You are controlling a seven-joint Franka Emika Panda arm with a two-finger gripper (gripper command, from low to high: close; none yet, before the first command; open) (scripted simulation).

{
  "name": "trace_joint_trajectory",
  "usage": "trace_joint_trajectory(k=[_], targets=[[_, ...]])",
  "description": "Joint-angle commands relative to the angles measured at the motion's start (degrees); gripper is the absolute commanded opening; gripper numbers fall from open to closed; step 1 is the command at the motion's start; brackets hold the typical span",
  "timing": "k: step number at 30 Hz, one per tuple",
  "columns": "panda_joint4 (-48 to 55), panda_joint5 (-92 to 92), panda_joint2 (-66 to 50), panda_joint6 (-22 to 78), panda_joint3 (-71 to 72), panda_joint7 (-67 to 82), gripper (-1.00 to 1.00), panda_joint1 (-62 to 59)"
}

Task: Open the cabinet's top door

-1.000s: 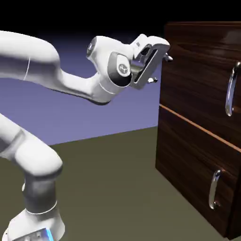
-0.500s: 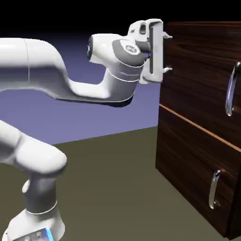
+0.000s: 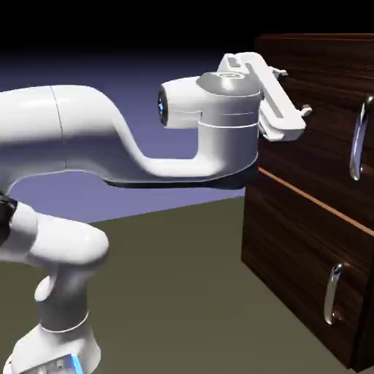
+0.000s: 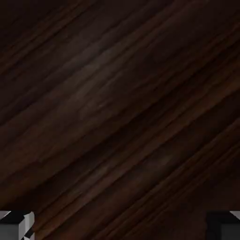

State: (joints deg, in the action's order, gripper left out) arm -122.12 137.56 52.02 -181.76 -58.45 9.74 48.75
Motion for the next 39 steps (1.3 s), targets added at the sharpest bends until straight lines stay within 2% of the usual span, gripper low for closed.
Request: trace_joint_trajectory(k=[1, 11, 13, 18, 19, 39], targets=[[0.7, 2.5, 0.4, -0.1, -1.1, 0.9, 0.0, 0.9], [7.7, 27.4, 3.9, -1.5, -11.6, 10.4, 0.0, 9.6], [8.0, 28.3, 4.0, -1.6, -12.0, 10.8, 0.0, 9.9], [15.5, 28.4, 1.8, -0.5, -17.7, 10.8, 0.0, 20.0], [15.5, 28.4, 1.8, -0.5, -17.7, 10.8, -1.0, 20.0], [-14.7, 15.3, 0.1, 15.0, 8.4, 9.2, -1.0, -19.5]])
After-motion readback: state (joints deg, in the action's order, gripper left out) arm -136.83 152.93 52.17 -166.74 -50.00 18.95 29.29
